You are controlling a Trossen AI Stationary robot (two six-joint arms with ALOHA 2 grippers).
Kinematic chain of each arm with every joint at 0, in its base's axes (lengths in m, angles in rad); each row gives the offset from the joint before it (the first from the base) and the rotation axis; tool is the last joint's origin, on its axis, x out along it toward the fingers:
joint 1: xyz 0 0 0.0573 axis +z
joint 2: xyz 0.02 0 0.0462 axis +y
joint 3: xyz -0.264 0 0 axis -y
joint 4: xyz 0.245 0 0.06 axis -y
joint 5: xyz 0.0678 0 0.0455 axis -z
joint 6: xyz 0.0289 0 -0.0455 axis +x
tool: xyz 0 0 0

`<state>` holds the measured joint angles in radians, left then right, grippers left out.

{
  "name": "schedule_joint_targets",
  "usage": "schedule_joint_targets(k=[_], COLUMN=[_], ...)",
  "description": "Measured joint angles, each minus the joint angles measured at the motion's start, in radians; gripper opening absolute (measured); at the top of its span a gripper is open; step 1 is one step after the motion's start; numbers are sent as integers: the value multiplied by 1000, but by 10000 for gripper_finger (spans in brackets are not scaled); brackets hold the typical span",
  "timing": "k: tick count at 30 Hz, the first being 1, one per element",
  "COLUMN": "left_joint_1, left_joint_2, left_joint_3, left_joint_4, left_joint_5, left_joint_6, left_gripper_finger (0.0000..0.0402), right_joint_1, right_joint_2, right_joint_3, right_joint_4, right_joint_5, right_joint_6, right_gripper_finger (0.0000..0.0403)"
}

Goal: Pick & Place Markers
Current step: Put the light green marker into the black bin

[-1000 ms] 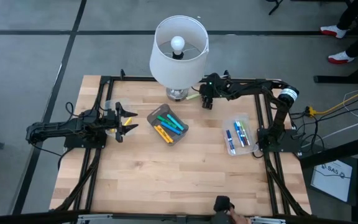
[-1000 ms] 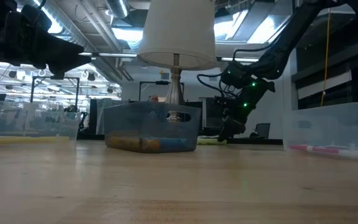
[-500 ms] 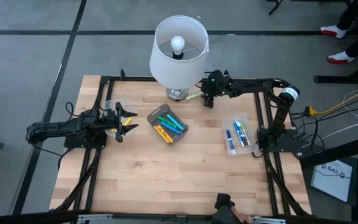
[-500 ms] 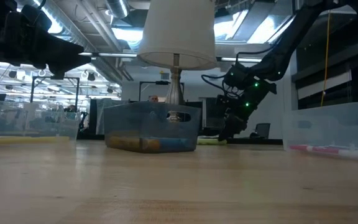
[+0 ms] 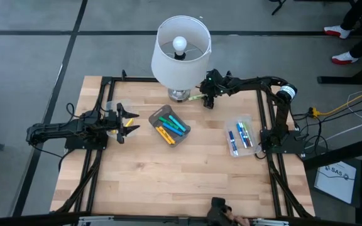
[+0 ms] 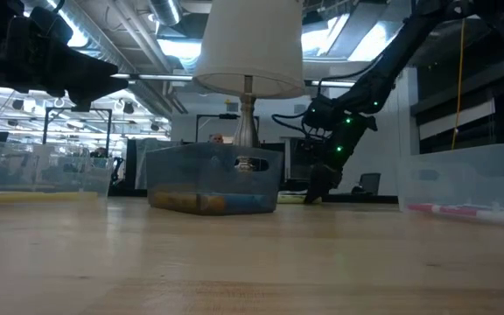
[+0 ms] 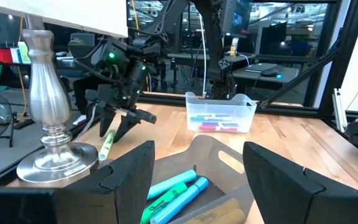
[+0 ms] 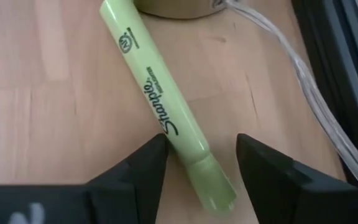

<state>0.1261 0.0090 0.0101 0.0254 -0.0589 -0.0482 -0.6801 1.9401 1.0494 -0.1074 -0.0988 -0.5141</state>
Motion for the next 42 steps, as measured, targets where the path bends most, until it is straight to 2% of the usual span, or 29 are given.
schedule_joint_targets(k=[5, 11, 14, 23, 32, 42], left_joint_1=[0, 0, 0, 0, 0, 0], left_joint_2=[0, 0, 0, 0, 0, 0], left_joint_3=[0, 0, 0, 0, 0, 0], left_joint_4=[0, 0, 0, 0, 0, 0], left_joint_5=[0, 0, 0, 0, 0, 0], left_joint_6=[0, 0, 0, 0, 0, 1], left_gripper_finger=[240, 240, 240, 240, 239, 239], right_joint_1=[27, 66, 84, 138, 231, 319], right_joint_2=[-30, -38, -39, -41, -40, -40], right_joint_3=[37, 68, 73, 73, 72, 70], right_joint_4=[-76, -193, -243, -379, -509, -567], right_joint_5=[18, 4, 2, 3, 4, 4], right_joint_6=[-12, 59, 74, 181, 202, 255], right_gripper_finger=[159, 88, 69, 76, 68, 67])
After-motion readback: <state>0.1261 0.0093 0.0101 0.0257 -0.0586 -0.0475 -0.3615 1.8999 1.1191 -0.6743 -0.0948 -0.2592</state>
